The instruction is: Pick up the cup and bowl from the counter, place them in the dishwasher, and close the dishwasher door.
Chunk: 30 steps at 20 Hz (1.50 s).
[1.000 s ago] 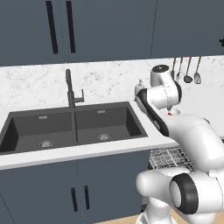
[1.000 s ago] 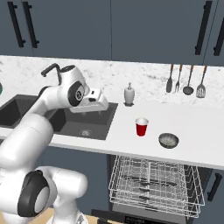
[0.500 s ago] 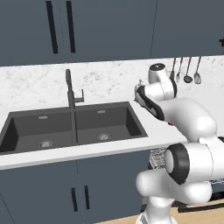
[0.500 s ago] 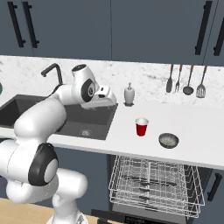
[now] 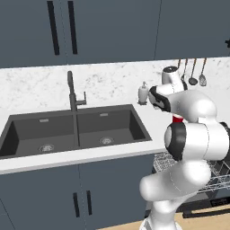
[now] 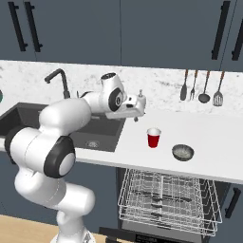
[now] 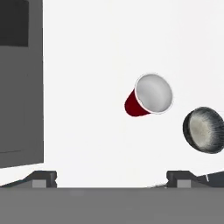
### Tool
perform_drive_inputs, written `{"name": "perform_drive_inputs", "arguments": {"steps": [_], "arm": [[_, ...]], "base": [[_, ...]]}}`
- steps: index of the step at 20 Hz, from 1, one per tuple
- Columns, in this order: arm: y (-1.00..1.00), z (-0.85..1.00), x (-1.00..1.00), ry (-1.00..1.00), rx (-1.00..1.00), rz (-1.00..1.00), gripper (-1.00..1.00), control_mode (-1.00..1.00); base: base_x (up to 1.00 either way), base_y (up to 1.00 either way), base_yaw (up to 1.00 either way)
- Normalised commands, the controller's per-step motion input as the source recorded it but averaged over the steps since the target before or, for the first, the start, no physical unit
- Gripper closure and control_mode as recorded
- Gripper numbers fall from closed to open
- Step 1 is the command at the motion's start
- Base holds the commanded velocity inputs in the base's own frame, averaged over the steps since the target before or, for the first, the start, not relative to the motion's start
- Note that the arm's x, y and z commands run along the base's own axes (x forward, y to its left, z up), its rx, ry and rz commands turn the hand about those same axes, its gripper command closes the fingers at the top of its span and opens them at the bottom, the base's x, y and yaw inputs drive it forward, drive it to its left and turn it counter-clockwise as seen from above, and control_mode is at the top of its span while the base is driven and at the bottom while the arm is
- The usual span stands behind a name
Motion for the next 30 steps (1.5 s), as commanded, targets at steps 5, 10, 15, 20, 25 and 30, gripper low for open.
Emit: {"name": "perform_drive_inputs", "arguments": {"steps": [5, 10, 15, 20, 25, 30], "arm": [[-0.01, -0.25, 0.03, 0.04, 0.02, -0.02, -1.0, -1.0], [-0.42, -0.49, 0.26, 0.0, 0.11, 0.0, -1.0, -1.0], [-0.19, -0.21, 0.36, 0.0, 0.03, 0.0, -1.0, -1.0], [-0.03, -0.03, 0.45, 0.01, 0.0, 0.0, -1.0, -1.0], [-0.18, -0.2, 0.32, 0.01, 0.0, 0.0, -1.0, -1.0], [-0.25, -0.26, 0.22, 0.01, 0.0, 0.0, -1.0, -1.0]], "base": [[0.0, 0.0, 0.0], [0.0, 0.0, 0.0], [0.0, 0.0, 0.0], [0.0, 0.0, 0.0], [0.0, 0.0, 0.0], [0.0, 0.0, 0.0]]}}
